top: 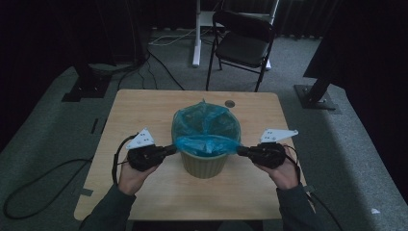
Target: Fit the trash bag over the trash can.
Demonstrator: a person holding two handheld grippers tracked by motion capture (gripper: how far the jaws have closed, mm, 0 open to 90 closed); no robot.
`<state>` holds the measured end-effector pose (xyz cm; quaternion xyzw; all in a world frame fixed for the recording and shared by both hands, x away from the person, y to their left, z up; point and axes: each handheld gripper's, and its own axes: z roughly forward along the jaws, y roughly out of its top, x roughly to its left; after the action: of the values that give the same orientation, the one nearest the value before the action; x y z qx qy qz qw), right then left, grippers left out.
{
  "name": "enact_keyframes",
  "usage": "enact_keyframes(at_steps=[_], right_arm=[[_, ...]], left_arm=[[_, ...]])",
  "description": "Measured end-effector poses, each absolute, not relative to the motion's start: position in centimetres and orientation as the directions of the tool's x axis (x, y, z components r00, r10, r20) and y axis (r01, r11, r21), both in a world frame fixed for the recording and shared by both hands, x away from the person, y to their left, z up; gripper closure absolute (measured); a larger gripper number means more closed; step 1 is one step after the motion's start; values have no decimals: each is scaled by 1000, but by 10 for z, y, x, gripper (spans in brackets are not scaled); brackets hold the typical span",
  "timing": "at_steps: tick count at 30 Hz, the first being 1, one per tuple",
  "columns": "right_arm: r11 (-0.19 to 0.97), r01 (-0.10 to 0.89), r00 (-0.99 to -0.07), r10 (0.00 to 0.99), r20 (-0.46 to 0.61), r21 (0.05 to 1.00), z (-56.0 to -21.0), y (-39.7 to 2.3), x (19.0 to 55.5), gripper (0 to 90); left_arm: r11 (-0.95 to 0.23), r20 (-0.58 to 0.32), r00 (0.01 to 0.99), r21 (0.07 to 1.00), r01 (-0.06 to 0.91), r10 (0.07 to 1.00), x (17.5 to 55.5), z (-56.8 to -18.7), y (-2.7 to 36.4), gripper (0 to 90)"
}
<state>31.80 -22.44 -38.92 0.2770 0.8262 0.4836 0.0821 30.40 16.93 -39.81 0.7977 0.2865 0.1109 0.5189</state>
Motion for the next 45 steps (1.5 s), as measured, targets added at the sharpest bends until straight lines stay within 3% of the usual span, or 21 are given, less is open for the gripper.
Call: enact_keyframes(at_steps=[22, 33, 45], right_arm=[[424, 340, -894, 422, 149, 839, -395, -203, 313, 886], [507, 375, -871, 480, 107, 777, -413, -199, 323, 886], [458, 421, -831, 540, 132, 783, -413, -222, 330, 893]], left_arm=[[-344, -92, 853, 889, 302, 513, 293, -410, 148, 888], [-463, 15, 836, 838, 288, 548, 297, -425, 143, 889], [-382, -85, 794, 843, 379, 602, 311, -431, 167, 888]])
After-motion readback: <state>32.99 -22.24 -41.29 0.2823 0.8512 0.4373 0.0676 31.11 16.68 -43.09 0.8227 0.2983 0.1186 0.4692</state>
